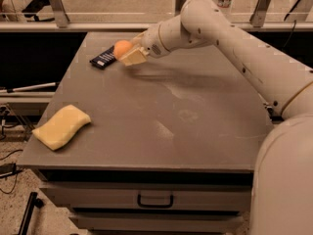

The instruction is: Move orange near rxbar blueberry

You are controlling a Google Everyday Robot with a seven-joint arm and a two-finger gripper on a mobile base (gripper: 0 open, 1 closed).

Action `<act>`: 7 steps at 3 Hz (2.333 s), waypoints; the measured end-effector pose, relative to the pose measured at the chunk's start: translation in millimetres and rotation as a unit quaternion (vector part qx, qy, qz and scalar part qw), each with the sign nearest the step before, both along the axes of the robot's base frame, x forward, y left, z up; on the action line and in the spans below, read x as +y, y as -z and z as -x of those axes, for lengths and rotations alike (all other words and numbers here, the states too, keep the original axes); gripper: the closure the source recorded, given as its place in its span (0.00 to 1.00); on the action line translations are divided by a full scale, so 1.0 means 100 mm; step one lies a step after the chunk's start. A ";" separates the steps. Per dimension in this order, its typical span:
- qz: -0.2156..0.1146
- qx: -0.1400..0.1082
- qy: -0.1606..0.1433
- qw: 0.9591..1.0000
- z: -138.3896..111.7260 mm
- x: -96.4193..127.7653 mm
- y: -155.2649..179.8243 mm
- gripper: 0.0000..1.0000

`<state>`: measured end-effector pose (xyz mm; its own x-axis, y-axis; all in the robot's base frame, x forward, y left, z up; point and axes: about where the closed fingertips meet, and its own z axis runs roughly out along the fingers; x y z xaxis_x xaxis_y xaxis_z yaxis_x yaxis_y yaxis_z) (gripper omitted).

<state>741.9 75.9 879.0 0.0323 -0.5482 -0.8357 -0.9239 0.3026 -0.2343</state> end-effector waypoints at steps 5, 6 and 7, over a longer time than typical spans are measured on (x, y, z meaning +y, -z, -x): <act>-0.030 -0.033 -0.074 0.996 0.04 0.26 0.26 0.00; -0.014 -0.038 -0.068 0.997 0.07 0.23 0.22 0.00; -0.004 -0.036 -0.052 0.998 0.09 0.06 0.15 0.00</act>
Offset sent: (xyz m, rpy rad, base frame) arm -0.0037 0.0200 -0.0043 0.1700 -0.0569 0.1965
